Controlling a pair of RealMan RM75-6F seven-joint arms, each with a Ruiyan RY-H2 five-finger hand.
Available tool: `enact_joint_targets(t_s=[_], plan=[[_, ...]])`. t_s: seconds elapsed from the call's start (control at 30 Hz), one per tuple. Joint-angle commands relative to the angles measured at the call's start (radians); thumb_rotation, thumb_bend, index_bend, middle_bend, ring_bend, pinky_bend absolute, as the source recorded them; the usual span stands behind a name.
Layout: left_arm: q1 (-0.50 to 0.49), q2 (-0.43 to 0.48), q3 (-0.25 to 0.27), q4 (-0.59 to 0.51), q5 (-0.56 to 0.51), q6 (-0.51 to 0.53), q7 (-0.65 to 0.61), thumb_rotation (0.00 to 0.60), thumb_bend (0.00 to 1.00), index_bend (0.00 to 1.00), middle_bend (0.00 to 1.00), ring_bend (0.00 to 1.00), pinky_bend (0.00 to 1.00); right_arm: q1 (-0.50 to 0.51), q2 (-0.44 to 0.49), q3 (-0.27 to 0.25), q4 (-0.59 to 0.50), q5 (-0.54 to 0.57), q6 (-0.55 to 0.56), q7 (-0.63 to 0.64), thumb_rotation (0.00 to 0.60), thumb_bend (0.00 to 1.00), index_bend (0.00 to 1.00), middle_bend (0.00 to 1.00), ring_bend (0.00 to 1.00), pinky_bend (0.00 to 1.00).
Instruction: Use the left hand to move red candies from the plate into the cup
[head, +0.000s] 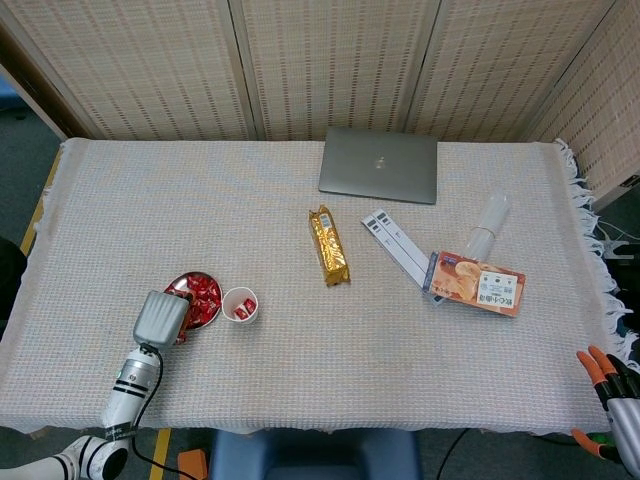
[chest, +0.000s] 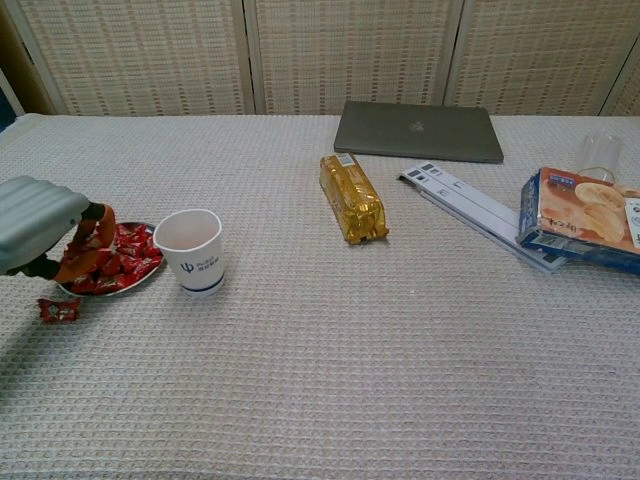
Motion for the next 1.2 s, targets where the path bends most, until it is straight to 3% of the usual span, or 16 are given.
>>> enact_joint_targets(t_s=[0.03, 0.33, 0.57, 0.83, 1.2], plan=[[0.006, 0.034, -0.005, -0.055, 0.020, 0.030, 0.006, 0.600, 0.74, 0.74, 0.77, 0.71, 1.00, 0.001, 0.001, 0.000, 0.000, 0.000, -0.001, 0.001, 0.600, 0.04, 0.00, 0.00, 0.00, 0.13], [-0.003, 0.115, -0.039, -0.286, 0.074, 0.096, 0.061, 0.600, 0.73, 0.74, 0.78, 0.71, 1.00, 0.001, 0.002, -0.001, 0.001, -0.003, 0.001, 0.008, 0.600, 0.04, 0.00, 0.00, 0.00, 0.14], [-0.059, 0.062, -0.056, -0.353, 0.094, 0.058, 0.169, 0.600, 0.72, 0.73, 0.77, 0.71, 1.00, 0.001, 0.006, -0.002, 0.002, -0.005, 0.002, 0.016, 0.600, 0.04, 0.00, 0.00, 0.00, 0.14], [-0.100, -0.022, -0.051, -0.308, 0.081, 0.003, 0.245, 0.600, 0.62, 0.52, 0.63, 0.68, 1.00, -0.006, 0.012, -0.001, 0.009, -0.005, 0.018, 0.038, 0.600, 0.04, 0.00, 0.00, 0.00, 0.14], [-0.115, -0.031, -0.050, -0.275, 0.046, -0.037, 0.253, 0.600, 0.50, 0.27, 0.44, 0.61, 1.00, -0.005, 0.013, -0.001, 0.011, -0.005, 0.017, 0.043, 0.600, 0.04, 0.00, 0.00, 0.00, 0.14]])
